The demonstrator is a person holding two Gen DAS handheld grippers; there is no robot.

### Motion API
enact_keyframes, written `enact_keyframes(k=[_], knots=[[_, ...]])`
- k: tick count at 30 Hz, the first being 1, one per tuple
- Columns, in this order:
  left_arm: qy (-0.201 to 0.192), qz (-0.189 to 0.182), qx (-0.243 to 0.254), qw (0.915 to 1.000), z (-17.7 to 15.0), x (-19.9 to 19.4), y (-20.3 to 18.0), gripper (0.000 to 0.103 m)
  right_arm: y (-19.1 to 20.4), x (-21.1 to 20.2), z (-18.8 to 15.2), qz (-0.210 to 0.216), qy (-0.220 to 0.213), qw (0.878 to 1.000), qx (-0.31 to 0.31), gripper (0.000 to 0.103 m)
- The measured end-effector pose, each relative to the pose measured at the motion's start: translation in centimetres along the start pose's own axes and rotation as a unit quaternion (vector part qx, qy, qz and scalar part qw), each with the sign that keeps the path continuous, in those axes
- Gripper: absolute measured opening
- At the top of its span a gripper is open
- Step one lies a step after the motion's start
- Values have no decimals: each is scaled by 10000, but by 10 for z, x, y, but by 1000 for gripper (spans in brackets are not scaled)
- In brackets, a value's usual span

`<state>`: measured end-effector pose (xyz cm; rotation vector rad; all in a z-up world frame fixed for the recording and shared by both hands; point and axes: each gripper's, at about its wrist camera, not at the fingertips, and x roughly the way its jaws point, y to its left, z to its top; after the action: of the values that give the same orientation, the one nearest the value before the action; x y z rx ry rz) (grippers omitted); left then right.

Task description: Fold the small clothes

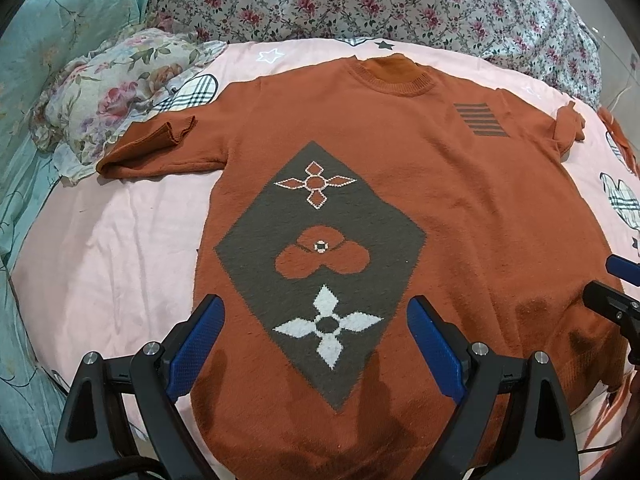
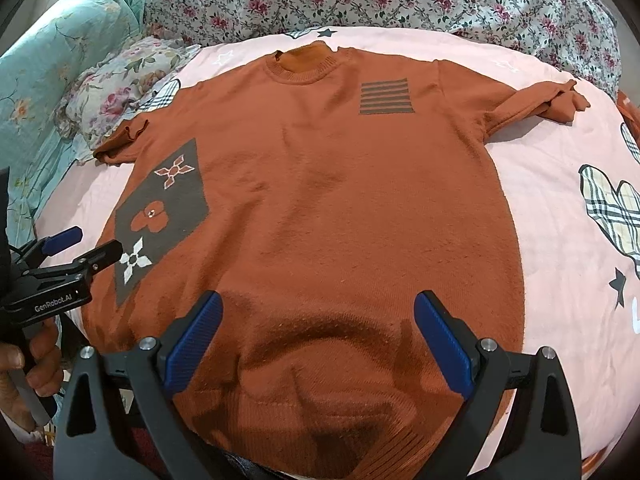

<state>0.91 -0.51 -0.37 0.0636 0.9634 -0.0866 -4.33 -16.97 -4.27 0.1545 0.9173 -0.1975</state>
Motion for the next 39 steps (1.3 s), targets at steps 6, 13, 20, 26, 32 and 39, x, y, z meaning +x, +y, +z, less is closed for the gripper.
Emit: enact_keyframes(k=[6, 13, 20, 26, 32, 39], knots=[[57, -189, -105, 9998, 3, 2, -1, 94, -7, 0, 3, -31, -105, 9999, -6, 96], [35, -110, -14, 9999, 13, 11, -3, 95, -28, 0, 11, -108, -220, 9996, 123, 96], [-13, -83, -32, 10000, 28, 20, -2, 95, -73, -6, 28, -297, -265, 9976, 561, 96], [4, -131, -131, 9998, 43, 31, 3, 95, -119, -4, 47, -93, -304, 9923, 1198, 96], [76, -76, -210, 9997, 61, 45, 6, 95, -174, 2, 73, -14, -534, 9837, 1717, 92], [37, -83, -276, 9996, 84, 63, 7, 95, -248, 11, 122, -426, -778, 9742, 2077, 78]])
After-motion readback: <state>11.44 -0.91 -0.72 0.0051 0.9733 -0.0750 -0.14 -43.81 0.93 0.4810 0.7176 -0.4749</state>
